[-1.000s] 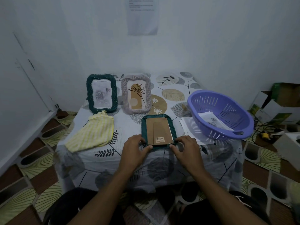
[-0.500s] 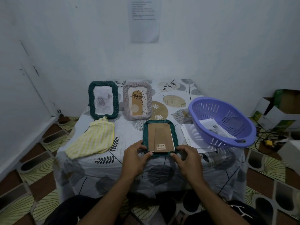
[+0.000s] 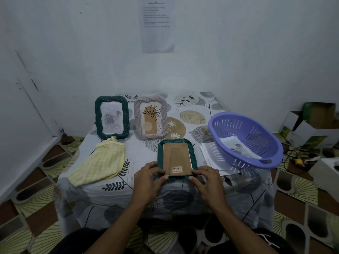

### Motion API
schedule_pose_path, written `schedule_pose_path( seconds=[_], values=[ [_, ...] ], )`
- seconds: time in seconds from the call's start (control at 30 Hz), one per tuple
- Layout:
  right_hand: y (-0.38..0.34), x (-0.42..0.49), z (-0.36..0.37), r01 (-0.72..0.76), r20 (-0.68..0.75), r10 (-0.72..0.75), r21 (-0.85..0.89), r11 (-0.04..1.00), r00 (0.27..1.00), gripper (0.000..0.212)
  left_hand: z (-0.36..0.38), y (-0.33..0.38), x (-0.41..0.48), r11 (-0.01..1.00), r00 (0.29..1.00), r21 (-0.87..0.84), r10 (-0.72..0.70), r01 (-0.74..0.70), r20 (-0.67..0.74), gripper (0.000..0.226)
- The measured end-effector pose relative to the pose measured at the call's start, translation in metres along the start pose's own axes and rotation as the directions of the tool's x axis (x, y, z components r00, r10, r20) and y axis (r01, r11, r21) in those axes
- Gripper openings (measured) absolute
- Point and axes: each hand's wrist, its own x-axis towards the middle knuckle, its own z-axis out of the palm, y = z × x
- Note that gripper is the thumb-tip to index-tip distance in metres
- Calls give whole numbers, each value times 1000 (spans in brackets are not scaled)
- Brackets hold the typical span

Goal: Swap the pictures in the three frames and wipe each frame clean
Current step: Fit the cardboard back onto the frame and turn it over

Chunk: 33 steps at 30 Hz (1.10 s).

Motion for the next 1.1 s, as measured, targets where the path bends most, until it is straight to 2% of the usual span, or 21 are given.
schedule_pose_path(
  seconds=[0.13,0.27,0.33,0.67,0.87,0.97,1.1],
  values=[
    [0,-1,-1,4,10,-4,-4,1000,1000,25,1,-4,-1,1000,1000,14,5,-5,13,24],
    [-3,-4,-2,-3,-12,3,24,1000,1000,23,3,-7,3,989,996,142,22,-34,85,60],
    [-5,-5,-2,-2,-25,3,40,999,1000,21,3,-8,7,981,994,189,12,-32,109,67],
    [1,-2,-1,33,-12,-33,0,999,999,19,5,-15,12,984,995,174,22,-39,97,65],
    [1,-2,0,85,-8,-86,-84,993,996,20,6,-17,10,980,995,192,36,-54,93,65],
    [-6,-1,-3,62,1,-63,-188,980,998,18,5,-16,12,979,995,197,45,-61,85,68],
    [-26,14,-4,-57,-68,35,-362,930,997,31,5,-7,26,986,999,169,-11,2,52,66]
  ],
)
